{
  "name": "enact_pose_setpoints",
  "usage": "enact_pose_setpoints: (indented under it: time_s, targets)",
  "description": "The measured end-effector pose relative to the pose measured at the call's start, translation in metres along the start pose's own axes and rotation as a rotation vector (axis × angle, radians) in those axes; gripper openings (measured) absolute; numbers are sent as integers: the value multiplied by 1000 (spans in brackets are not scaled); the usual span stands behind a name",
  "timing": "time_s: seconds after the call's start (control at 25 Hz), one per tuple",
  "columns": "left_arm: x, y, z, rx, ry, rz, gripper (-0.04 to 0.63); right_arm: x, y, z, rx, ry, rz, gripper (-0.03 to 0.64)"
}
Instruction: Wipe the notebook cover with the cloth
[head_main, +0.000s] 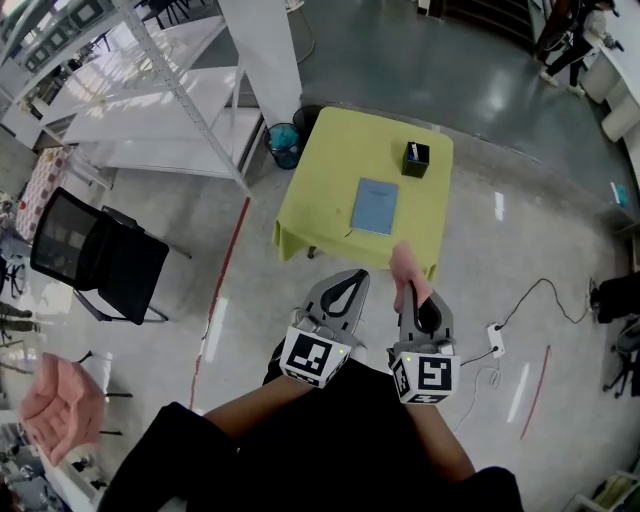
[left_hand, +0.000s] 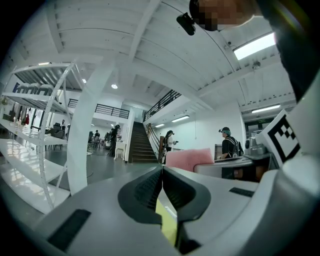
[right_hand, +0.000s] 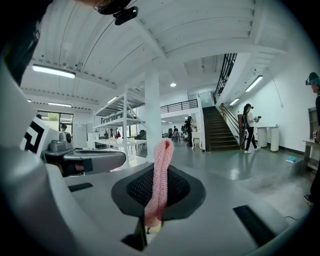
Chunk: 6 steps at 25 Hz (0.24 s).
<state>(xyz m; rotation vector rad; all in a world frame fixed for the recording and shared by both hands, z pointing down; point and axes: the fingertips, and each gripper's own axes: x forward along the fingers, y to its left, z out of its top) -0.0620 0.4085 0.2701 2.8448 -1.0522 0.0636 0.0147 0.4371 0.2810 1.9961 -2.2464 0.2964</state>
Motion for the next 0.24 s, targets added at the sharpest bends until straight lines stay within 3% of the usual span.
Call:
enact_pose_setpoints:
  time_s: [0.24]
  targets:
    - [-7,-15,0,-21,-15,-23,17,-13,5,-7,-32,-4,49,38]
